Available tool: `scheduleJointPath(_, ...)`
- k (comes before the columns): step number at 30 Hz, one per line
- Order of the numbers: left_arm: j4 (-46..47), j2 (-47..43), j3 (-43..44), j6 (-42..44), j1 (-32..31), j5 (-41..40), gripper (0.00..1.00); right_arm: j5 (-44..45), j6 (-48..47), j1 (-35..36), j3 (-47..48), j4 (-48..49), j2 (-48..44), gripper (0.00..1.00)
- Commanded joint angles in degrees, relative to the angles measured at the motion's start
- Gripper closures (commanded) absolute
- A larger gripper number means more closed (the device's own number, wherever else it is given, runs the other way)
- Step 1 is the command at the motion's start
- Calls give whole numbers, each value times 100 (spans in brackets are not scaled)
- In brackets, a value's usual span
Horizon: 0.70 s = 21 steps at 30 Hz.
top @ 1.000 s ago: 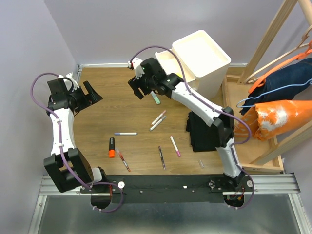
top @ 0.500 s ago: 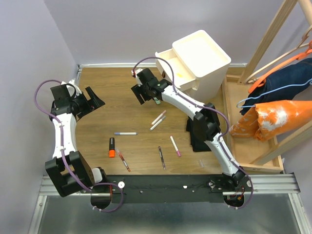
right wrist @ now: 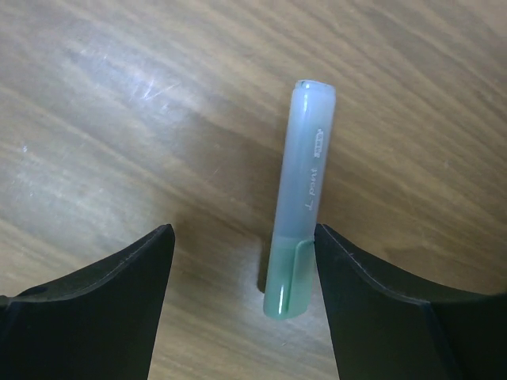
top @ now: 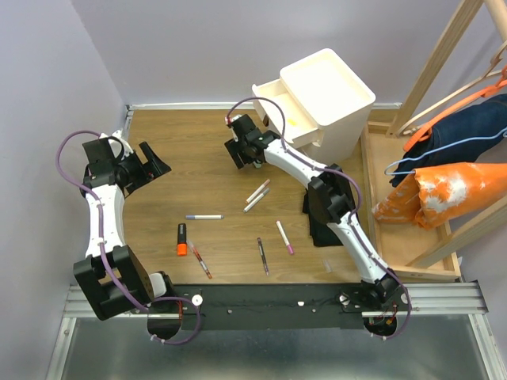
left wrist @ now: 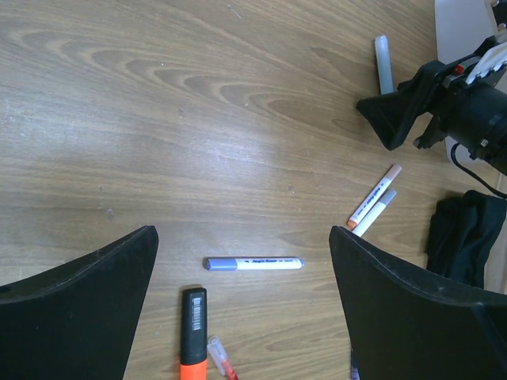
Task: Sort the stationery into containers
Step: Pick up the pen from the center of the board.
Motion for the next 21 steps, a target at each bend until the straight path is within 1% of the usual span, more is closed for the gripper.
scheduleJointPath(1, 81, -121, -53, 40, 63, 60, 2, 141, 0, -56, 320, 114, 283, 21)
scheduleJointPath(4, 134, -95, -89, -3, 98, 86, 2, 10, 87, -109, 583, -105, 458, 21)
scheduleJointPath(6, 143, -60, -80, -38, 107, 103, 2, -70, 114, -162, 497, -124, 494, 22)
scheduleJointPath(9, 134, 2, -19, -65, 133, 104, 2, -298, 167, -179, 426, -220, 564, 31)
scheduleJointPath(10, 134, 28, -1, -65, 142, 104, 2, -420, 184, -188, 399, -281, 582, 38)
scheduleJointPath(12, 134, 81, 43, -83, 151, 112, 2, -570, 254, -188, 355, -326, 582, 48)
scheduleJointPath(13, 134, 90, 52, -83, 151, 112, 2, -754, 272, -188, 329, -361, 582, 55)
scheduleJointPath(15, 152, 125, 52, -118, 160, 147, 2, -930, 316, -188, 329, -405, 573, 62)
scheduleJointPath(16, 160, 108, 43, -126, 151, 147, 3, -1079, 307, -188, 338, -431, 521, 69)
scheduleJointPath(17, 195, 108, 35, -144, 151, 156, 2, -1081, 290, -171, 338, -449, 495, 73)
scheduleJointPath(18, 195, 116, 17, -162, 160, 156, 3, -1281, 255, -162, 338, -458, 442, 78)
scheduleJointPath(19, 204, 116, 8, -170, 151, 165, 3, -1361, 220, -127, 329, -501, 302, 89)
scheduleJointPath(21, 239, 99, -9, -171, 151, 165, 3, -1467, 36, -22, 268, -475, 65, 96)
